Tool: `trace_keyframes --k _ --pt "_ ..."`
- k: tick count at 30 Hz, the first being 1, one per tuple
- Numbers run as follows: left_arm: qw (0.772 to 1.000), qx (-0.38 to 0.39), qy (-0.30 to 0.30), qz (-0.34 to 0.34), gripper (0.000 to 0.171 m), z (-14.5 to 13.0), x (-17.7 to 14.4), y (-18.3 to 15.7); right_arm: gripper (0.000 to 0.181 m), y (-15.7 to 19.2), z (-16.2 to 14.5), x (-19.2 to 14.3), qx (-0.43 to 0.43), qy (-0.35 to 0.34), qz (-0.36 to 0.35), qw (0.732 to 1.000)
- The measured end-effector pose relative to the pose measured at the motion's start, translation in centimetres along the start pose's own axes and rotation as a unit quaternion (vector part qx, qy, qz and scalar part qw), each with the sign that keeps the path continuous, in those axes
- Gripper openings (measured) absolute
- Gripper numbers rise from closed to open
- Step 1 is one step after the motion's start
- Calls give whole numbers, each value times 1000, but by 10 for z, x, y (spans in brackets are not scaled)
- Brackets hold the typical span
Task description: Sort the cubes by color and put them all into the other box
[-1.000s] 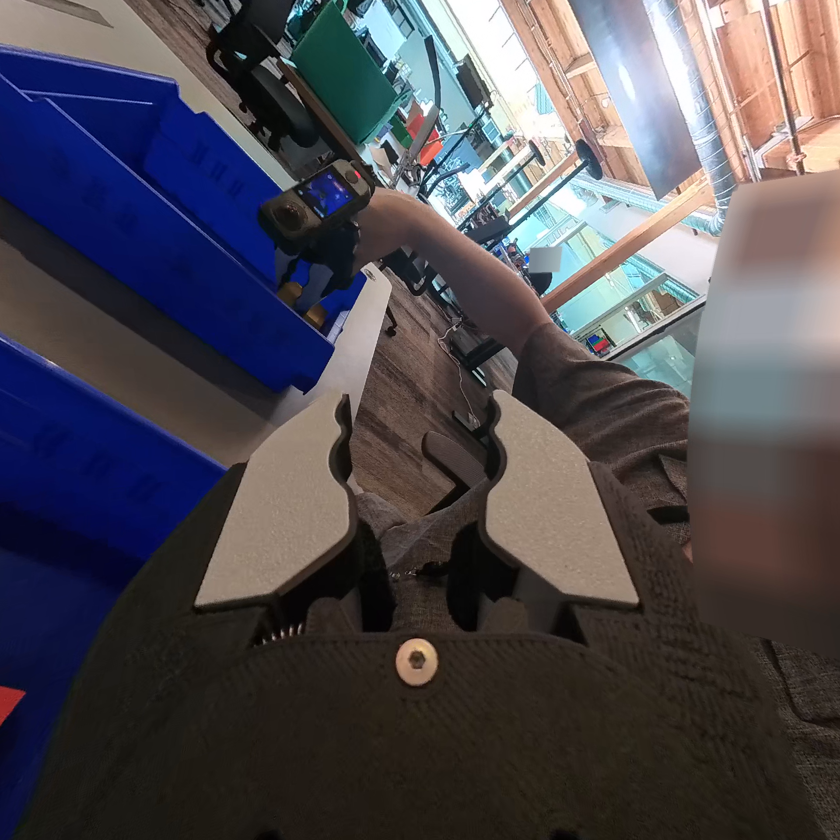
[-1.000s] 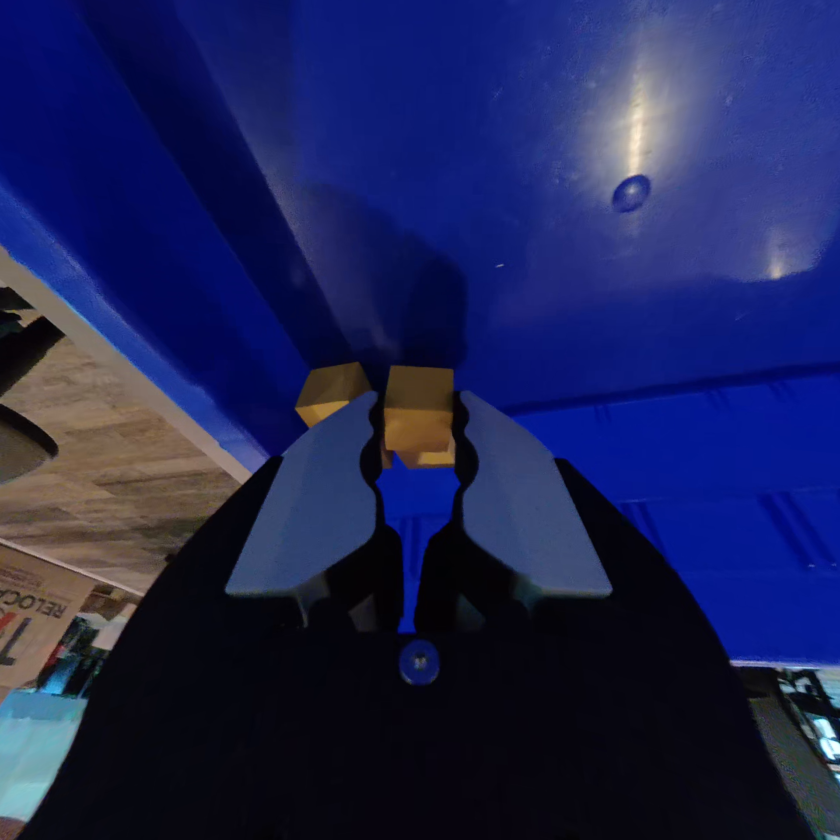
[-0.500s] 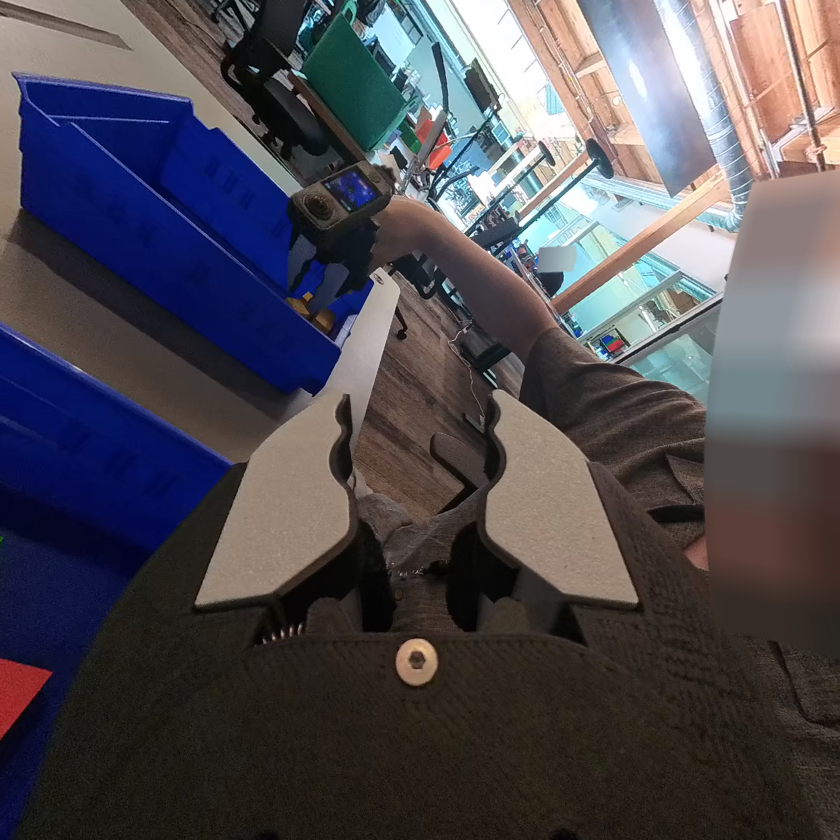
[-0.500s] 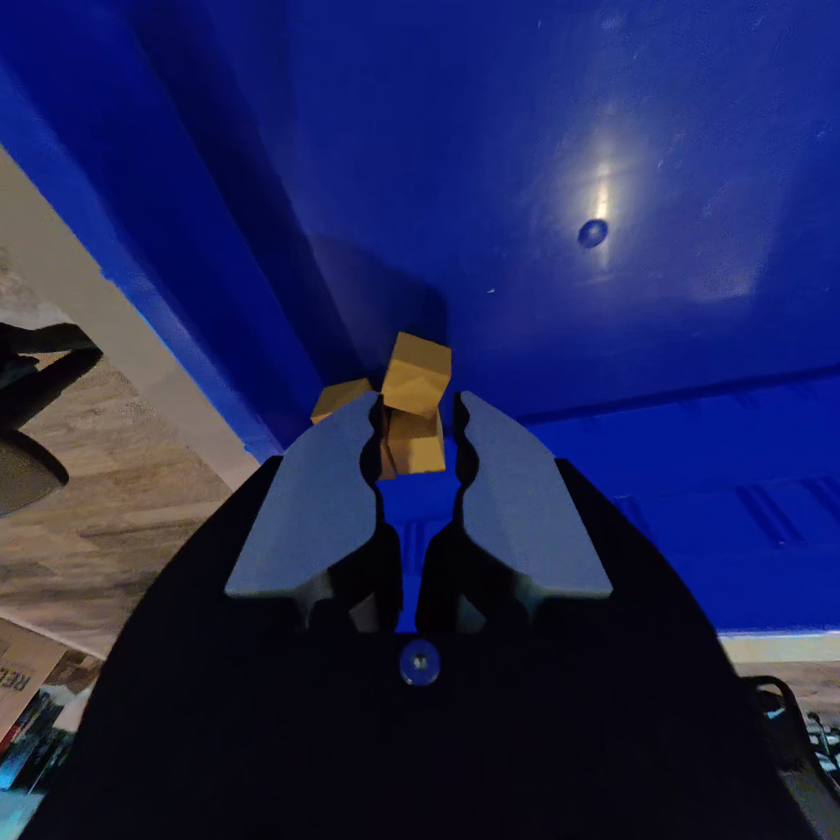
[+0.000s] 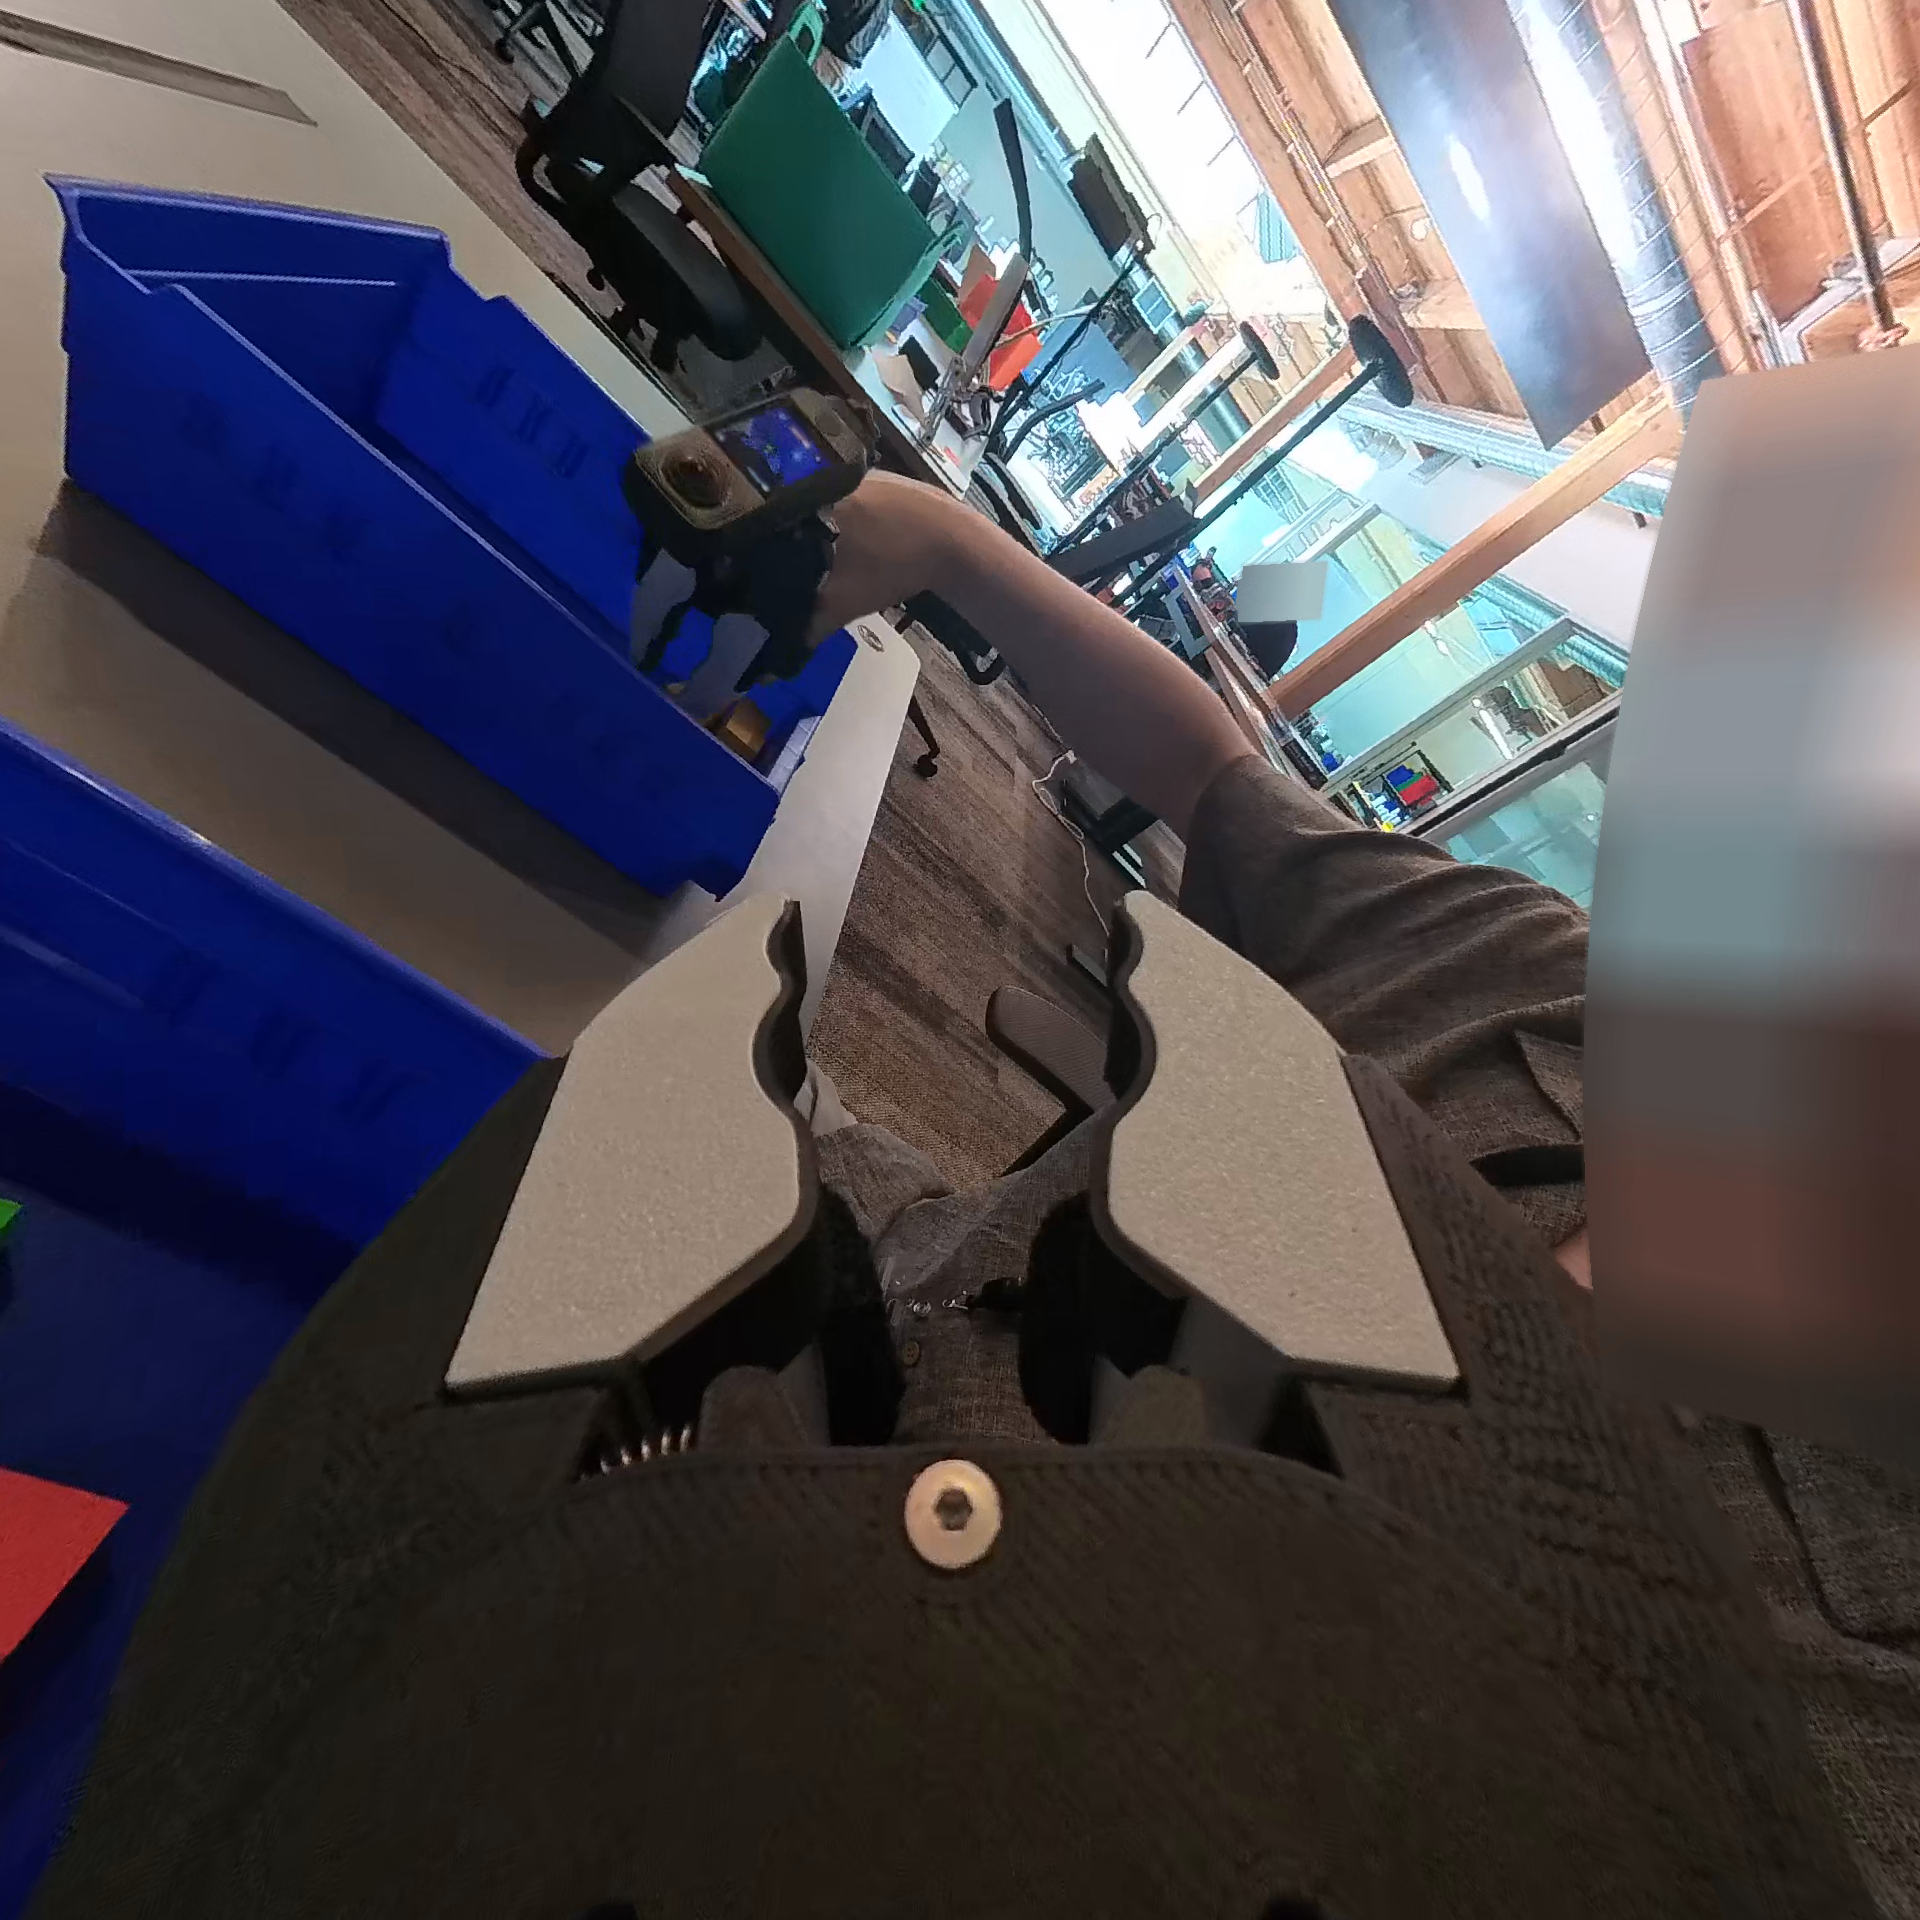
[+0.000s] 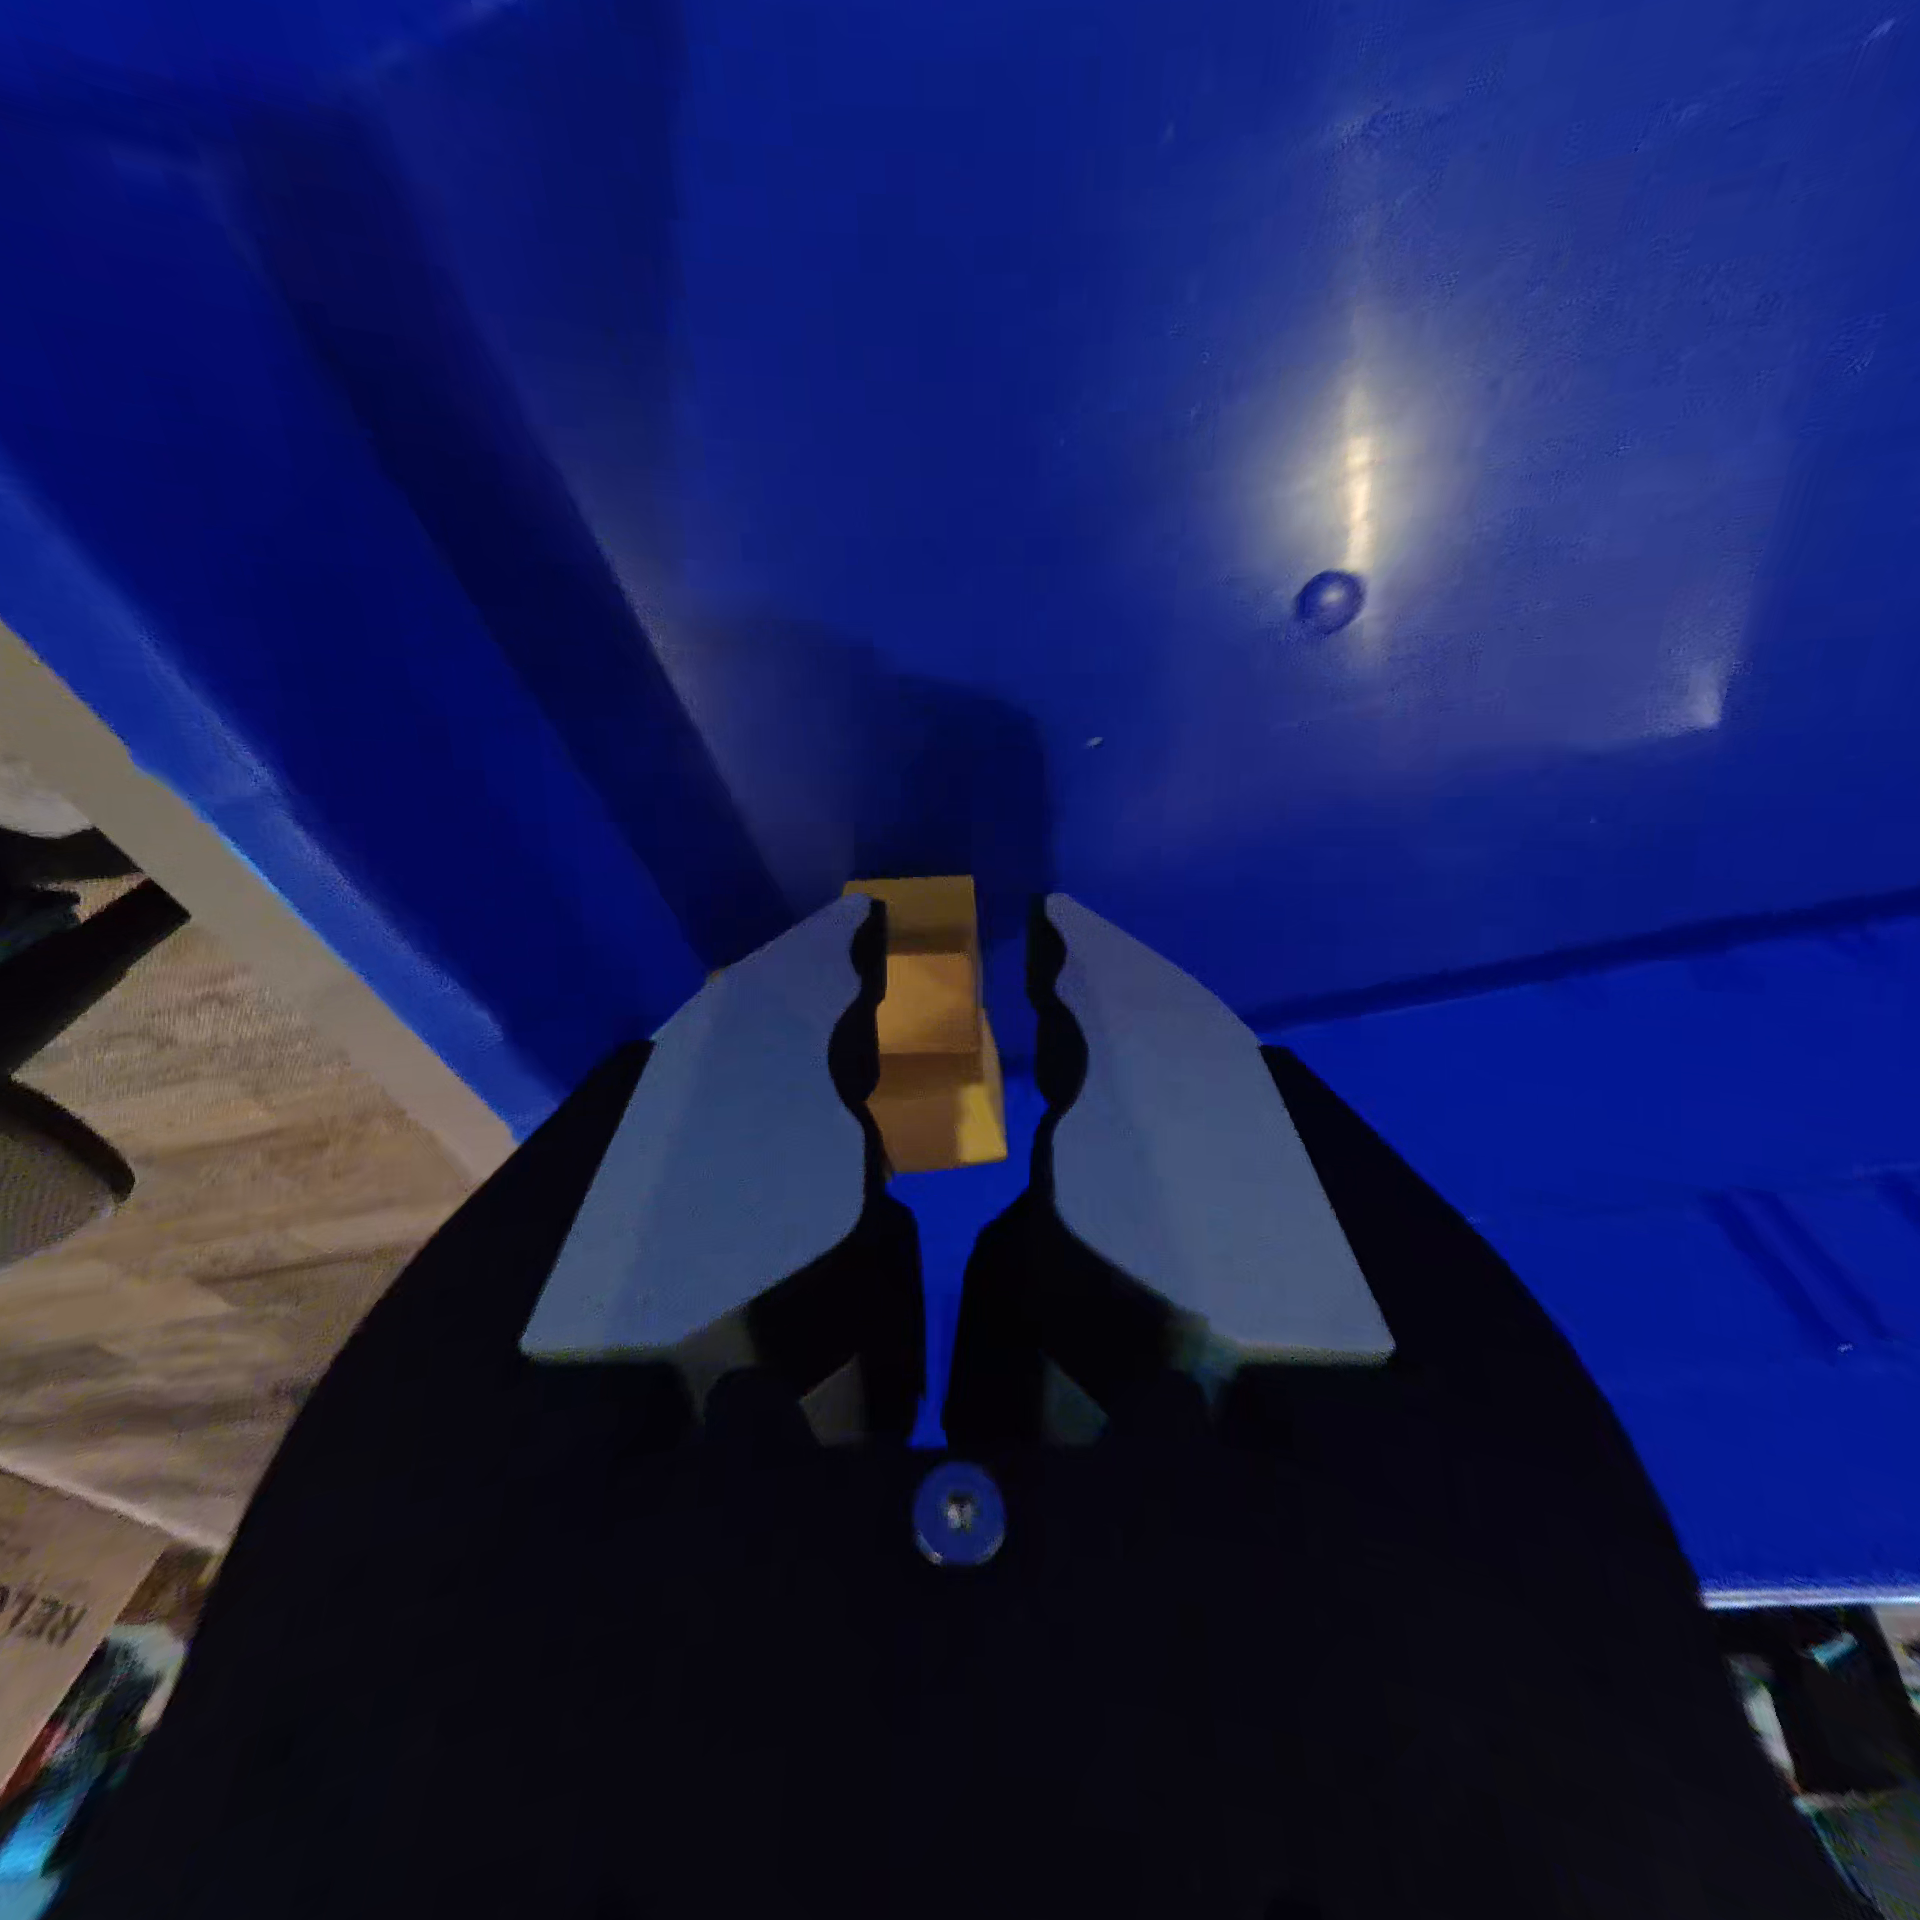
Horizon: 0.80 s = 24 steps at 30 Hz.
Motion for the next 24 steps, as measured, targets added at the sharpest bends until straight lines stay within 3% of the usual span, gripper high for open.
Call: trace_keyframes --k 3,10,18,24 --pt "1000 2 2 -4 56 1 2 -1 25 1 -12 1 -1 31 -1 1000" --pt "1000 8 7 -6 56 0 5 -5 26 -9 -8 -10 15 3 -14 1000" --pt "1000 9 -4 -1 56 1 -2 -5 25 6 -12 -7 69 9 80 994" --pt "1000 11 3 -5 56 1 2 -7 25 -4 -11 -8 79 2 68 995"
Point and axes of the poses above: each gripper's, where its closed fingertips meet, x out along the fingers, z out of its top, y = z × x across the jaws, the point moved 1 cm from there along -x, back along the fingers, and after that the axes turned 10 degrees about y, right-handed, at the moved point
